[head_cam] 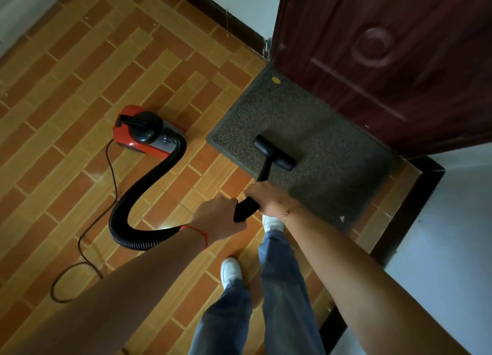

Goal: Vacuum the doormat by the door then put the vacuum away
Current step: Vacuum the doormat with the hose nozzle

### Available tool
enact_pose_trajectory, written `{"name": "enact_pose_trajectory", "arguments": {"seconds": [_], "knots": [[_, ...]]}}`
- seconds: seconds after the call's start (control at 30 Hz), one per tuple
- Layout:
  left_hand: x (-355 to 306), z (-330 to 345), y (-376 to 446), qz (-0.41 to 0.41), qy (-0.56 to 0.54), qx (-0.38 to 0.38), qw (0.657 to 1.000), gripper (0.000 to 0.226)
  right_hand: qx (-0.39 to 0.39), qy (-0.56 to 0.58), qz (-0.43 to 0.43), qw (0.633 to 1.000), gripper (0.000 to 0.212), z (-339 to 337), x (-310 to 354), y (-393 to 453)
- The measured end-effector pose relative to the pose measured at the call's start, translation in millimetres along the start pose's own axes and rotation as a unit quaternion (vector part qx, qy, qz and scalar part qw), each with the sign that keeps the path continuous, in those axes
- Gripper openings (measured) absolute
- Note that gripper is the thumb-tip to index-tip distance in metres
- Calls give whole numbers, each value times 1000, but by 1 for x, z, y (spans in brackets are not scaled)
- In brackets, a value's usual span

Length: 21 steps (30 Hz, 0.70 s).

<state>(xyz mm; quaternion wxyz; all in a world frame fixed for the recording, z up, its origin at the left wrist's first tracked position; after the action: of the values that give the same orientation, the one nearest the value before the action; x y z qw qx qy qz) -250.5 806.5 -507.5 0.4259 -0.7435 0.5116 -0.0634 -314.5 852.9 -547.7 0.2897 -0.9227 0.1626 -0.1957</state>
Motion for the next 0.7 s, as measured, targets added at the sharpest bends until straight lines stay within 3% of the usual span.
{"name": "enact_pose_trajectory", "arguments": {"seconds": [0.3, 0.7], "knots": [[6, 32, -41, 46, 61, 36, 996, 28, -26, 70, 38, 996, 13, 39, 40, -35], [-56, 58, -34, 112, 104, 66, 986, 28, -35, 116, 110, 987, 13, 69, 1, -86]]}}
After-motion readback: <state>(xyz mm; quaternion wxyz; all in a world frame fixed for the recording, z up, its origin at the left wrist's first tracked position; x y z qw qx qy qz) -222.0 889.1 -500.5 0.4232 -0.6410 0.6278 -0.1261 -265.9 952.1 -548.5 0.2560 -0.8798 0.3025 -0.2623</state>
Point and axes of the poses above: each hand's wrist, its own y-axis towards the middle knuckle, its own z-axis out of the palm, x = y × z, the point moved 10 cm from there along y, towards the middle knuckle, and after that the axes turned 6 degrees about -y, right-handed, at the moved point
